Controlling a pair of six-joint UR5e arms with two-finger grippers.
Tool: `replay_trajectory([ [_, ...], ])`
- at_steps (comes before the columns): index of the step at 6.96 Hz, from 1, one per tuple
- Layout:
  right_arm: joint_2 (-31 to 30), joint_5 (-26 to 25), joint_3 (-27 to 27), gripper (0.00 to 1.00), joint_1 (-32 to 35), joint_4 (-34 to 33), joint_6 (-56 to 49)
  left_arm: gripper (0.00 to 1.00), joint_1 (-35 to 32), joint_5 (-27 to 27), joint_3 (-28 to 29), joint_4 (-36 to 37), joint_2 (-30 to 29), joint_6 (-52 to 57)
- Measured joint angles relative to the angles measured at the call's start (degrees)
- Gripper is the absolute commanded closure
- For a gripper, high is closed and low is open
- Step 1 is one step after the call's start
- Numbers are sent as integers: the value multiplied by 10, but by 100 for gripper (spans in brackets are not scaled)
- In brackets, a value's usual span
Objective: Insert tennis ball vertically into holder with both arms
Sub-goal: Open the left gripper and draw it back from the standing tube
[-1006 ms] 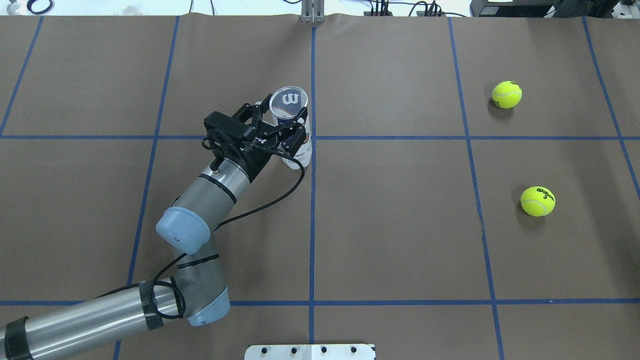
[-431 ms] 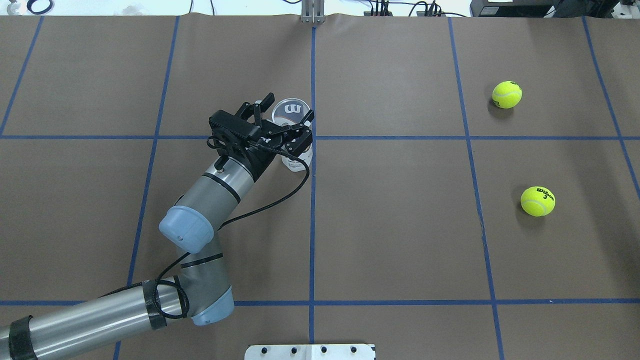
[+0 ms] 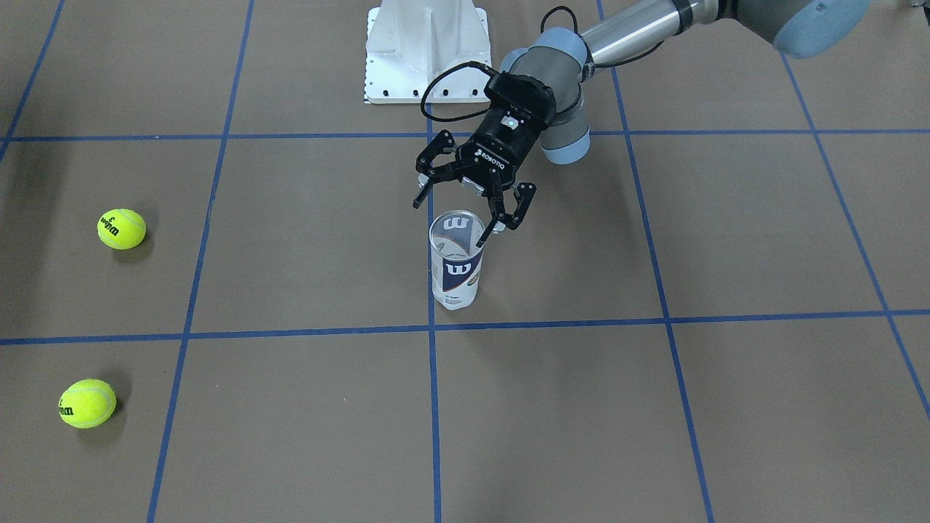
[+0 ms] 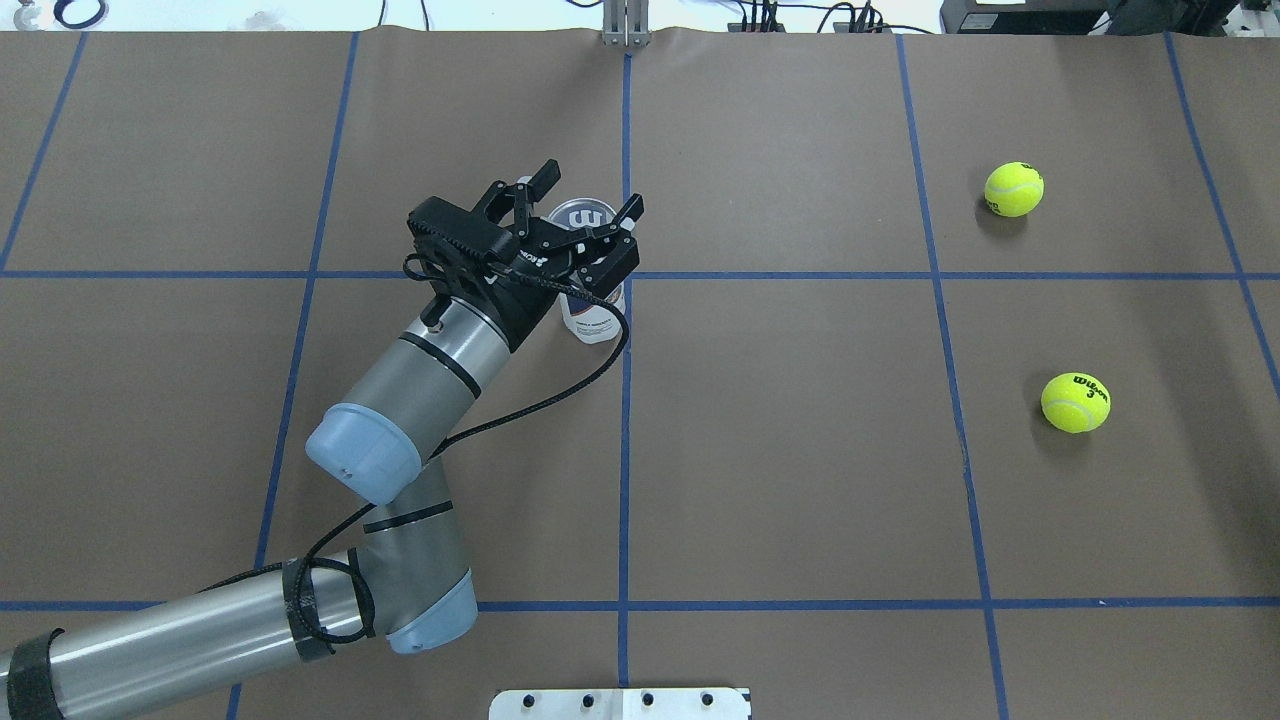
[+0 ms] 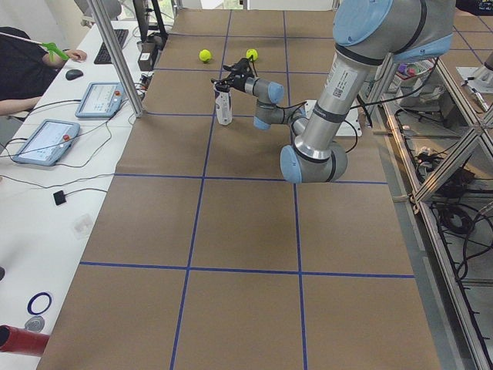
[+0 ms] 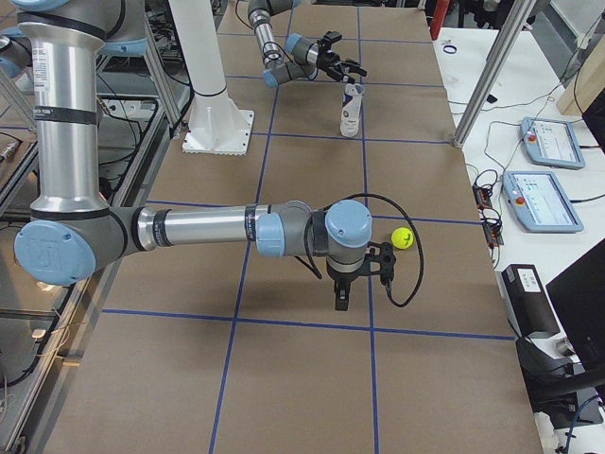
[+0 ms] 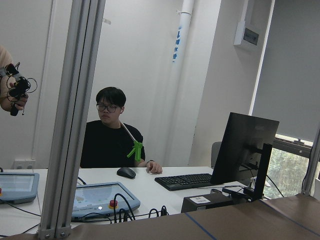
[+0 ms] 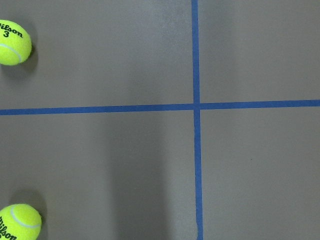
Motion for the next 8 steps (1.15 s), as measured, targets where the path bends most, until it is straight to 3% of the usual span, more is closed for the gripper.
replay_trajectory([
  [2,6,-1,10,0,0,-1,1,1,-41,-70,-96,95,33,1],
  [4,20,-7,25,0,-5,-3,1,1,-66,-130,-183,186,115,-8],
  [7,-2,3,22,0,-9,9,-1,1,-68,-253,-209,271,206,-71],
  [8,-13,11,22,0,-10,29,12,1,-66,-267,-203,283,219,-87],
])
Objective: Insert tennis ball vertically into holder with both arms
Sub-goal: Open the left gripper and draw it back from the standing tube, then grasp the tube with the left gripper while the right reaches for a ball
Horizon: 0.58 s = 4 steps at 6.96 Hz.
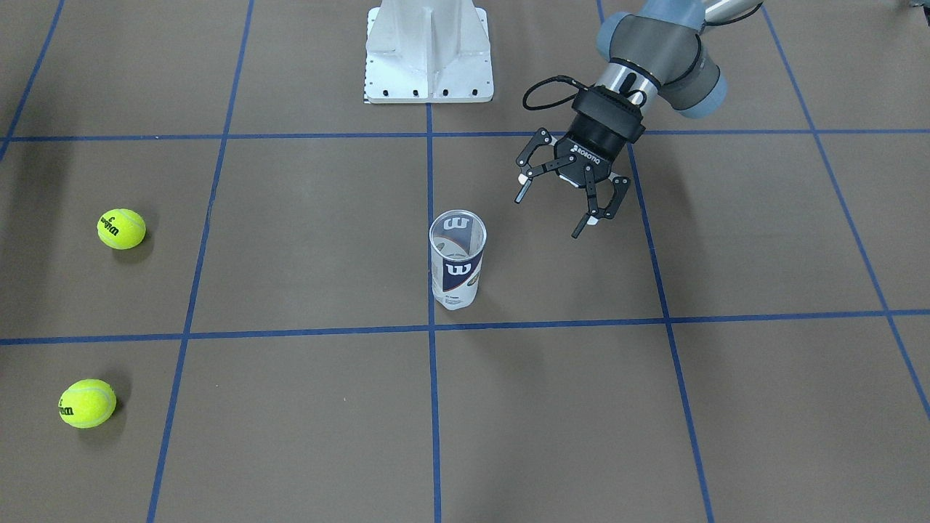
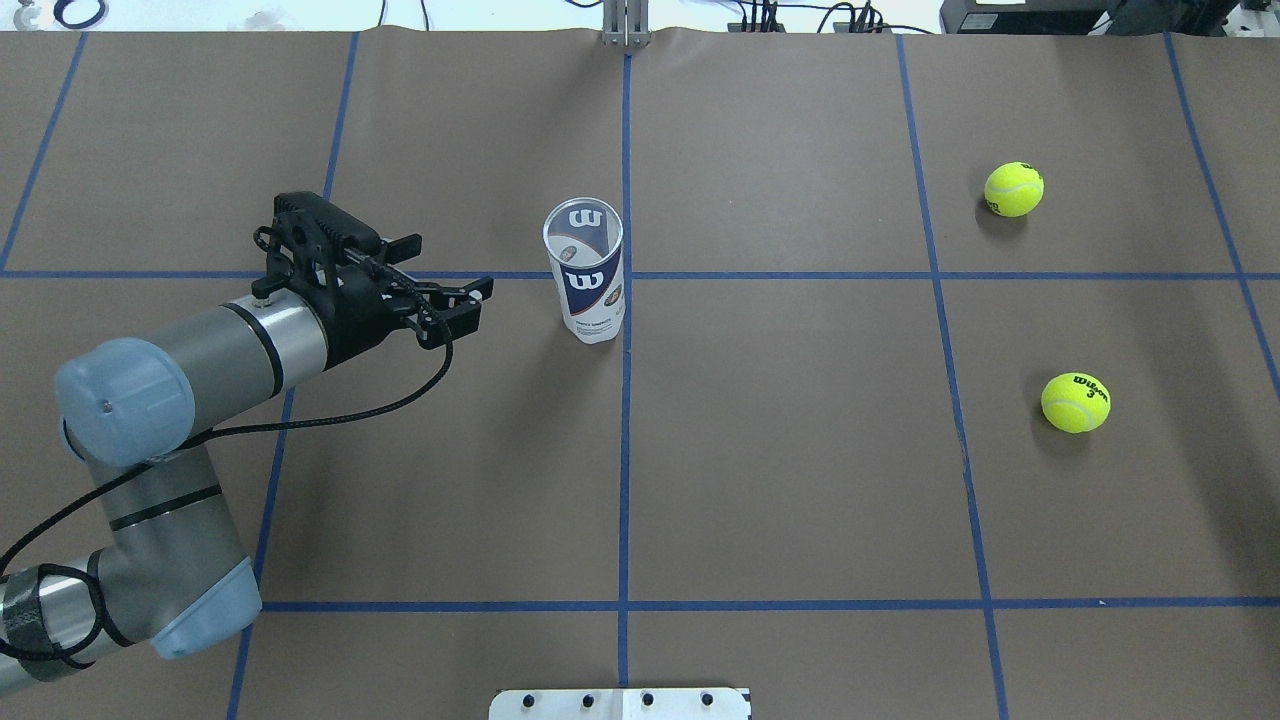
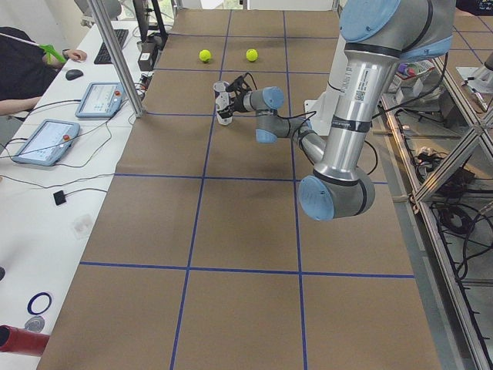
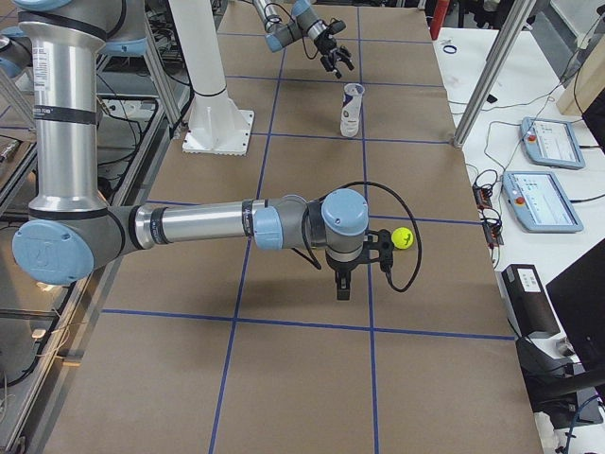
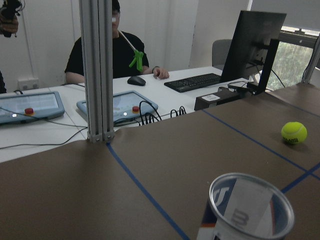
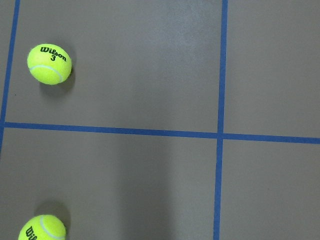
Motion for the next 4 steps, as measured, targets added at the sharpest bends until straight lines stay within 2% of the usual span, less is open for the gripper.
replay_trajectory([
  [2,13,6,4,0,-28,14,80,1,16,5,30,2,-6,-23],
  [4,39,3,12,0,-86,22,152,2,53,63,57,1,-32,-25],
])
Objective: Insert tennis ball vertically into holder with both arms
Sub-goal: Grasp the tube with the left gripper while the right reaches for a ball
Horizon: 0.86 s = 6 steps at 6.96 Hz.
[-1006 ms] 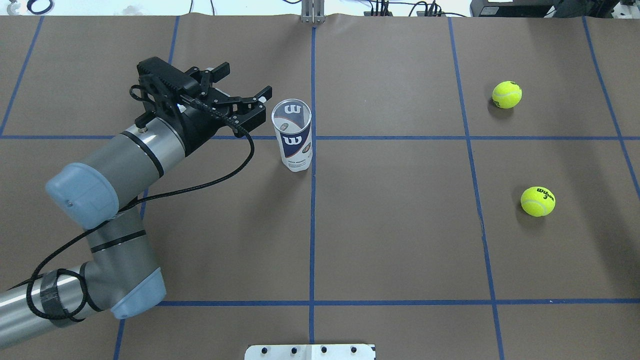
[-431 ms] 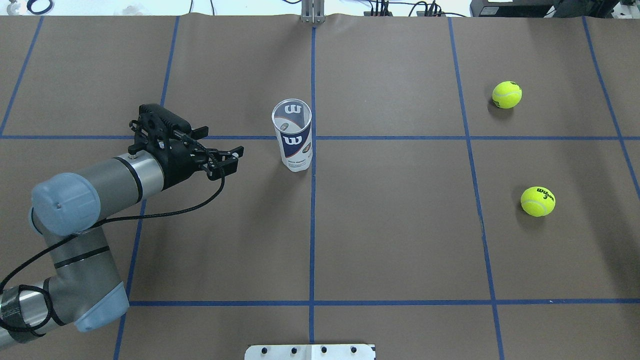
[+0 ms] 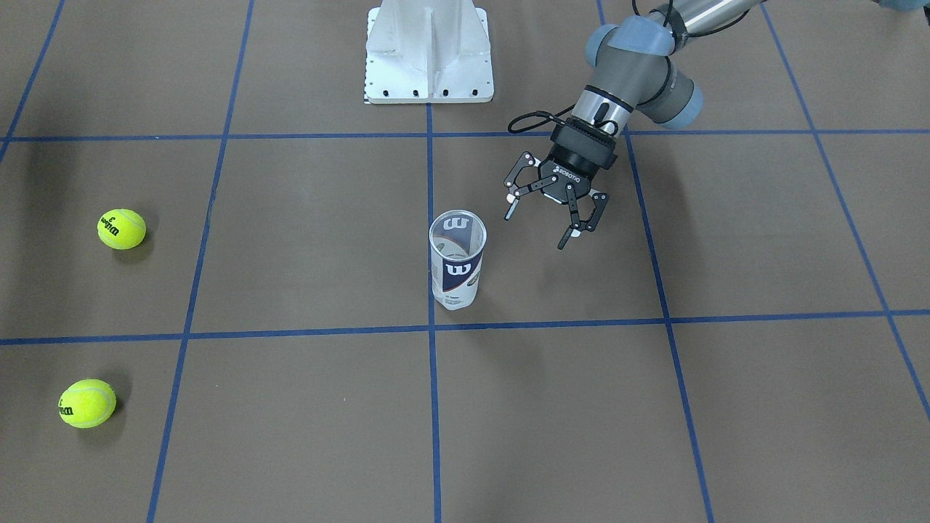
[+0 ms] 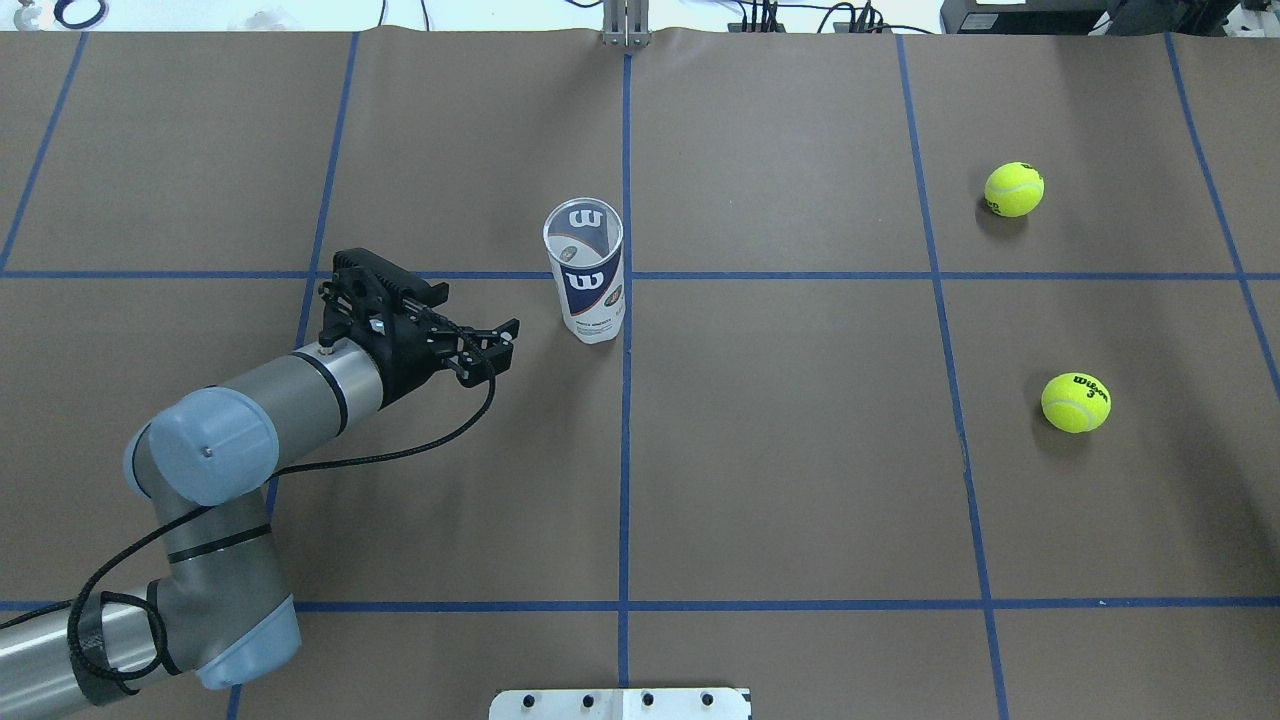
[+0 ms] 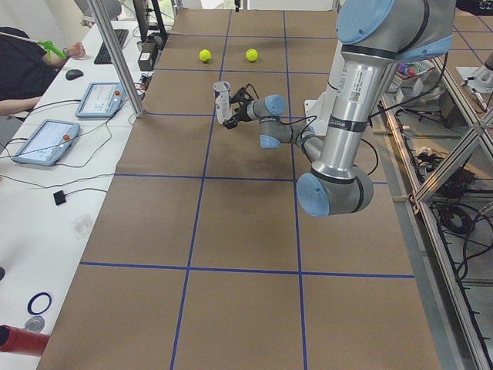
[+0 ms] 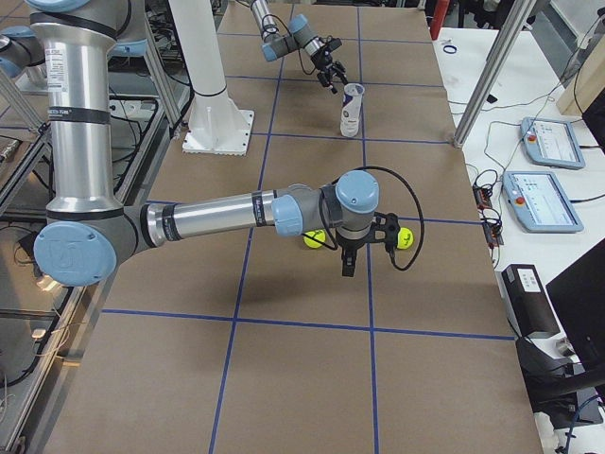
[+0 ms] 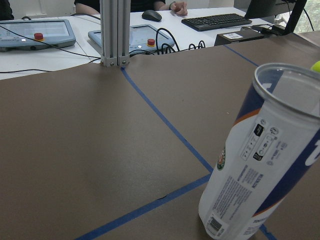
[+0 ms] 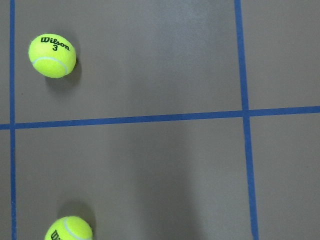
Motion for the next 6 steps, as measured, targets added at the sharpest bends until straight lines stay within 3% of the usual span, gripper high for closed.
replay_trajectory([
  [3,17,-36,30,0,-117,68,148,1,19,21,5,-1,-10,0],
  [6,14,-103,41,0,-221,80,208,1,19,22,6,-2,-9,0],
])
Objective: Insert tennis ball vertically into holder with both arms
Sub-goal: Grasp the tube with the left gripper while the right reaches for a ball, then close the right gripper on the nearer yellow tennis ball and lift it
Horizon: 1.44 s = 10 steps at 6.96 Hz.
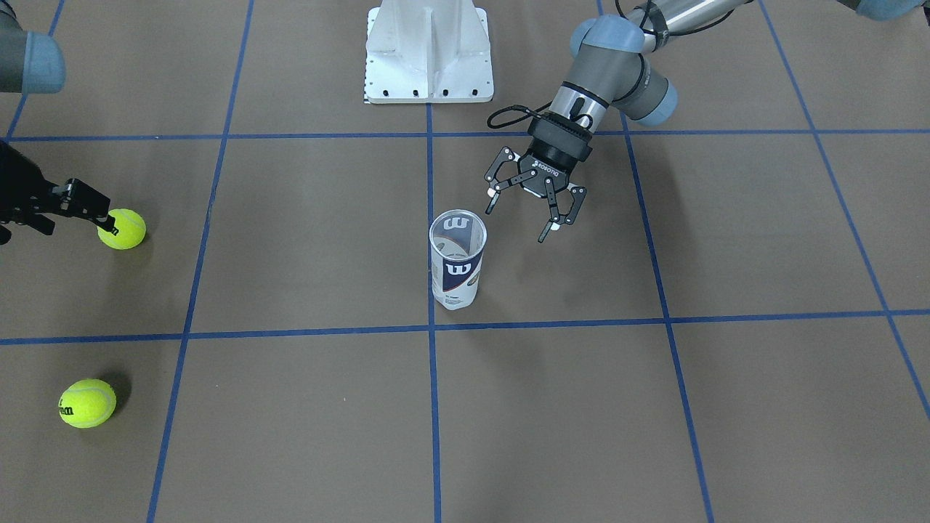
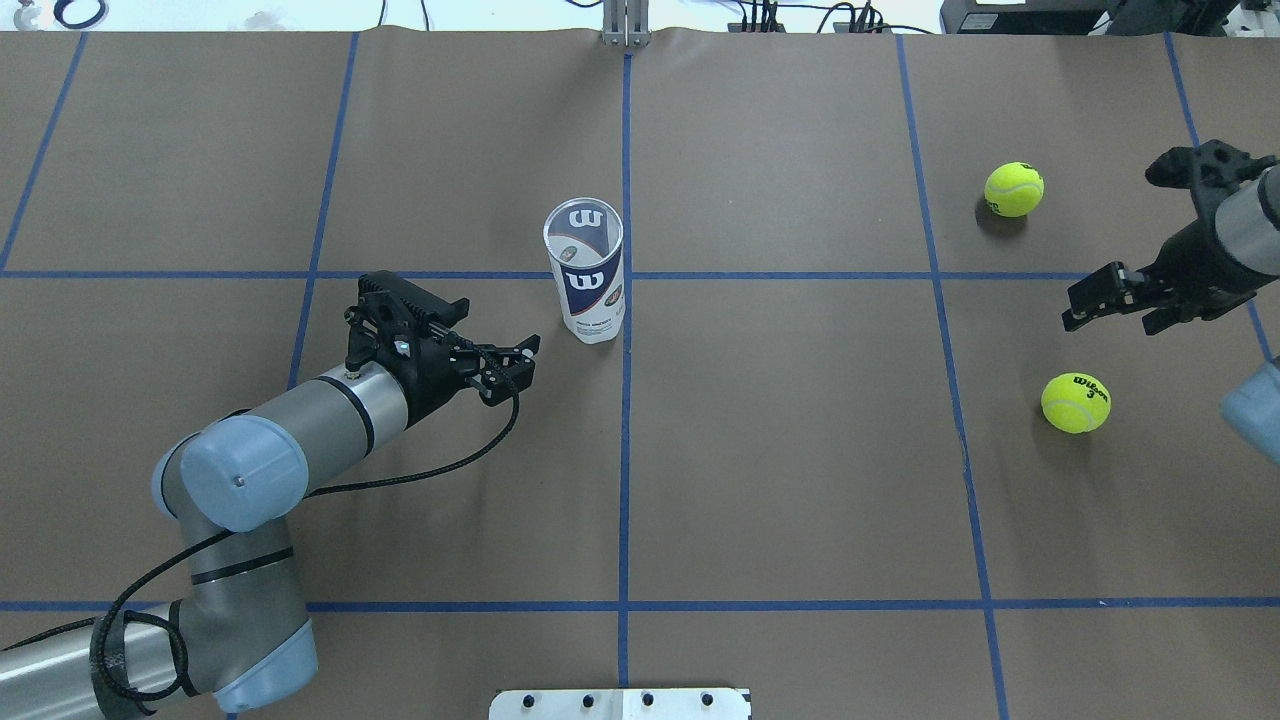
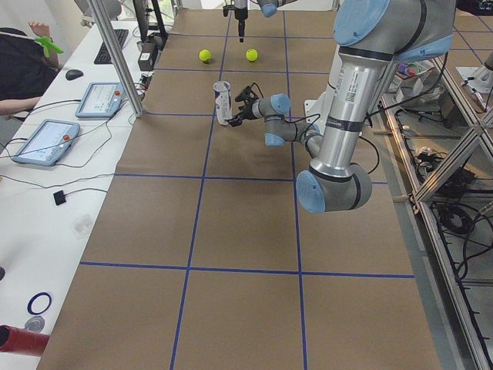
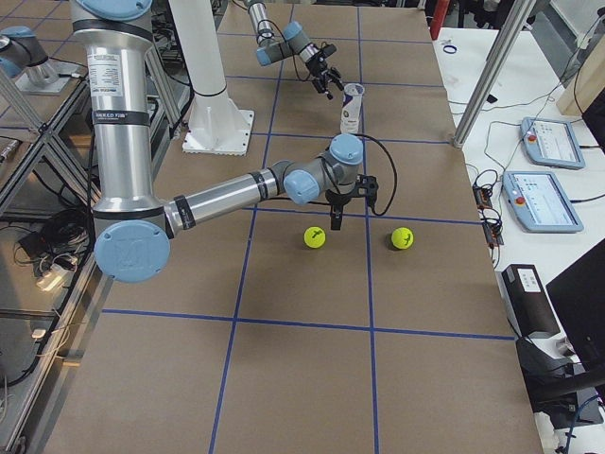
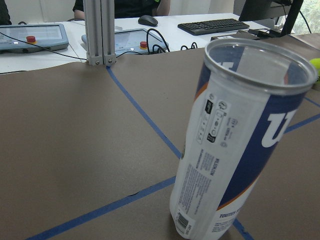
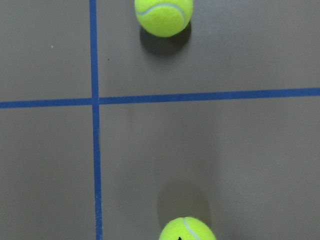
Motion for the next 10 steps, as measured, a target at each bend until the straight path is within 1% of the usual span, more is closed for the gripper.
replay_trajectory([
  [2,-8,-26,-2,0,-34,0,-1,1,0,0,0,0,2,0],
  [4,-17,-45,-11,0,-51,0,-15,1,0,0,2,0,5,1],
  [8,-16,-49,-34,0,-76,0,-24,1,0,0,4,-1,6,0],
  [9,-15,-49,-41,13,-81,0,-24,1,0,0,5,-1,6,0],
  [10,-14,-49,-46,45,-84,0,-25,1,0,0,6,-1,6,0],
])
